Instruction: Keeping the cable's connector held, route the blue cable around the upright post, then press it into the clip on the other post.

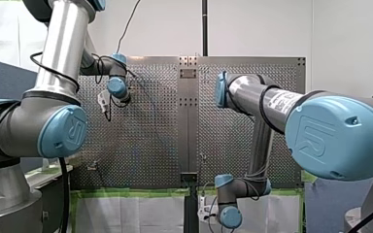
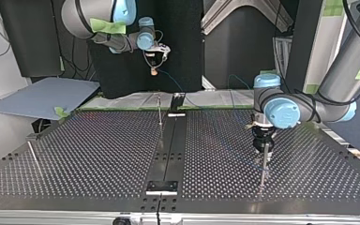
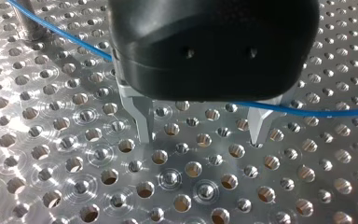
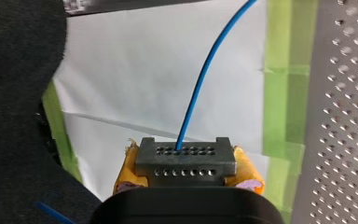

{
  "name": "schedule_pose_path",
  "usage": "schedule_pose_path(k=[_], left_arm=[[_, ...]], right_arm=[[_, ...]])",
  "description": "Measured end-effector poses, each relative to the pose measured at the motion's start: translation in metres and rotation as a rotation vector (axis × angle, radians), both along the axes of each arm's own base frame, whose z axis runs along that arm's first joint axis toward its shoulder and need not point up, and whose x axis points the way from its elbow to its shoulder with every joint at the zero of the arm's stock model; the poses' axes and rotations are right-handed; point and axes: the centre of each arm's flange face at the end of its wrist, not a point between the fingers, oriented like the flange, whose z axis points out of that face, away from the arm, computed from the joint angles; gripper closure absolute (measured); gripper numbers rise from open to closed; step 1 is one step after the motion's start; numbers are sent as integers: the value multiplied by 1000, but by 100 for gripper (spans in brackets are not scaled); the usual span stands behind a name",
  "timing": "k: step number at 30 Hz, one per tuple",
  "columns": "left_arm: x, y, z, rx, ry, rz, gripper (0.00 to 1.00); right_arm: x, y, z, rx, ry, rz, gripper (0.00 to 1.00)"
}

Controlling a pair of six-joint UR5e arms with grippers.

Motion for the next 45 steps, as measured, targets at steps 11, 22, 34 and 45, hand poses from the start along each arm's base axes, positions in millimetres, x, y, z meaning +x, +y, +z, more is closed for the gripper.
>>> schedule_pose_path(k=[11, 22, 34, 45], left_arm=[[-1, 0, 0, -4, 3, 3, 1], [-2, -2, -1, -8, 9, 0, 1], [-3, -3, -1, -15, 12, 0, 1], [-8, 0, -5, -93, 47, 39, 1]], right_arm=[[-19, -15, 51, -98, -53, -70, 100], [-24, -2, 96, -169, -38, -58, 100], [-38, 10, 141, -214, -69, -71, 100], [-57, 27, 180, -233, -91, -81, 100]])
